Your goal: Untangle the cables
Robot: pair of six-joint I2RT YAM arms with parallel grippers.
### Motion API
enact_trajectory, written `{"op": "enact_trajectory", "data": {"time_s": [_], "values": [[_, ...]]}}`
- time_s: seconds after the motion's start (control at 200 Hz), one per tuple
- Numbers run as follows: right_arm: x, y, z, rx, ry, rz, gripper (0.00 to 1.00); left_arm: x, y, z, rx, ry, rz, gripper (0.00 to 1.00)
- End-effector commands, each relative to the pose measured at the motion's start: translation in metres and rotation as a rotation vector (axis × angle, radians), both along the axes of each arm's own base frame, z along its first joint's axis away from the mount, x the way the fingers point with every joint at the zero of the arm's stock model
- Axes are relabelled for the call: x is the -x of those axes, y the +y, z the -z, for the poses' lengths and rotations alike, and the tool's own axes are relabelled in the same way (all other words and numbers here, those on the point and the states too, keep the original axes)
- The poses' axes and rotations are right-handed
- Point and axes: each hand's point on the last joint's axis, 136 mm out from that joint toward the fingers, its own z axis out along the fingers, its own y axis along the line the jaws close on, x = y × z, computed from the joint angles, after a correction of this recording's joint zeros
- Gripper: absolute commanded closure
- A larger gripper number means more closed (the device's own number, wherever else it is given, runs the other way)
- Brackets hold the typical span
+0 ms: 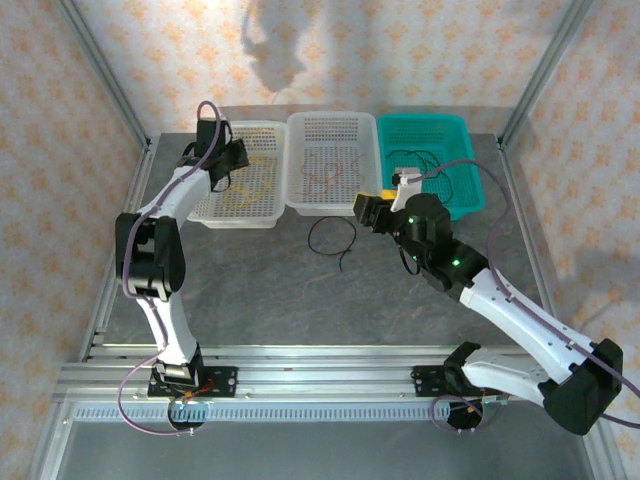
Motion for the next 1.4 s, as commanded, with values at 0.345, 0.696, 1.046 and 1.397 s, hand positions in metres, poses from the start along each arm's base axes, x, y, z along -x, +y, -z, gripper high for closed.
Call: {"op": "enact_trajectory", "data": {"time_s": [0.345, 0.696, 1.046, 1.397], "values": [[0.001, -0.004, 0.006, 0.016, 0.011, 0.022, 0.39, -0.018, 0.014, 0.051, 0.295, -0.021, -0.110, 0.91], [-0.004, 0.002, 0.019, 0.037, 0.044, 0.010, 0.41, 0.030, 0.042, 0.028, 0.163, 0.000, -0.242, 0.27], [-0.005, 0.010, 0.084, 0.161, 0.160, -0.010, 0.48, 0.094, -0.003, -0.045, 0.049, -0.111, -0.109, 0.14], [0.001, 0.009, 0.185, 0.141, 0.382, 0.172, 0.65, 0.179, -0.096, -0.048, 0.096, -0.193, 0.059, 0.16]]}}
